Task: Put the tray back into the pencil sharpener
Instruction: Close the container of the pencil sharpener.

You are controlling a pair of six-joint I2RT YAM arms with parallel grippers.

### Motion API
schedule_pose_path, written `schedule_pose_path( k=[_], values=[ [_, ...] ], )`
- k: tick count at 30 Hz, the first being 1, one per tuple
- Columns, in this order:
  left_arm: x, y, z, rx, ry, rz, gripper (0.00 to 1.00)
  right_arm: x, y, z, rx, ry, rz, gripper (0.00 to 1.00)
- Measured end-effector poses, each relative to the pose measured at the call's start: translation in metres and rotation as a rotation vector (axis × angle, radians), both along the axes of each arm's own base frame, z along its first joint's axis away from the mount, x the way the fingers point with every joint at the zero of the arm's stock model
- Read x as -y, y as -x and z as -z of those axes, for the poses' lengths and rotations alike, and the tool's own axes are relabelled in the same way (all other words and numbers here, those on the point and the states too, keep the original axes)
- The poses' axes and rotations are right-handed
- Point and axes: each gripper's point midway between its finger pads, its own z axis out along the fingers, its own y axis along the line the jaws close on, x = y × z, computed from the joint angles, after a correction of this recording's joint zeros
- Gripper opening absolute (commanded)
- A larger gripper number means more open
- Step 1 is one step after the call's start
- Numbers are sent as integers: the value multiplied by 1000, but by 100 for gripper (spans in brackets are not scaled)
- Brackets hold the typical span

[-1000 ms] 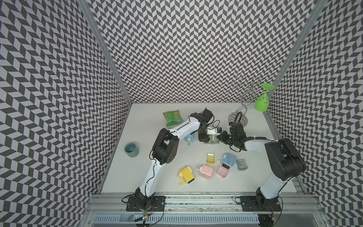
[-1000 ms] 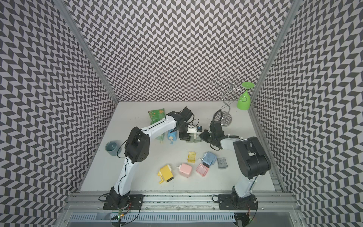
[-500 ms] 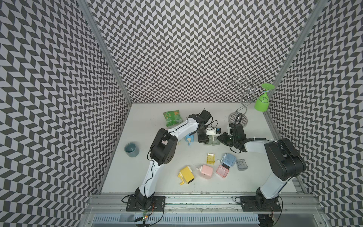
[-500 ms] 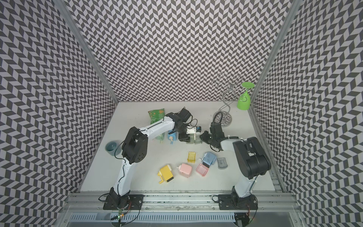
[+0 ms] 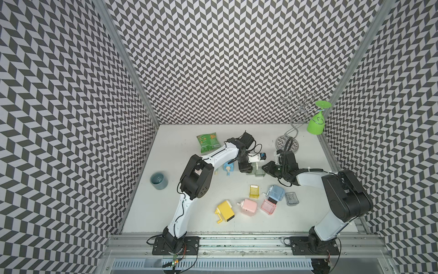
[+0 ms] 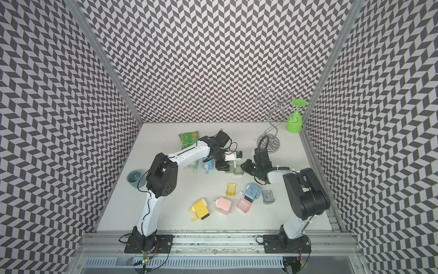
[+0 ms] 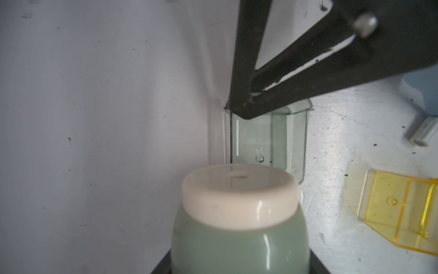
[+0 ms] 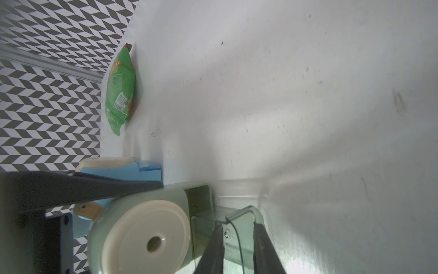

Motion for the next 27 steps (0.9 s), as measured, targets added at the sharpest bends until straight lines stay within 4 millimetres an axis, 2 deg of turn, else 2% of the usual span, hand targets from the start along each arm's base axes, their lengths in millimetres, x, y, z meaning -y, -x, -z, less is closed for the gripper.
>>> schedule_pose_path(
  k=[4, 9, 15, 27],
  values=[
    [0, 0, 0, 4, 1, -1, 56, 1, 3, -1, 4, 10, -10, 33],
    [0, 0, 0, 6, 1, 1, 56, 2, 5, -1, 13, 29, -26, 34],
    [-1, 0, 0, 13, 4, 6, 55, 0, 12, 5, -1, 67, -49, 29],
    [-1, 2, 0, 27, 5, 42, 54, 1, 12, 9, 1, 96, -48, 19]
  ],
)
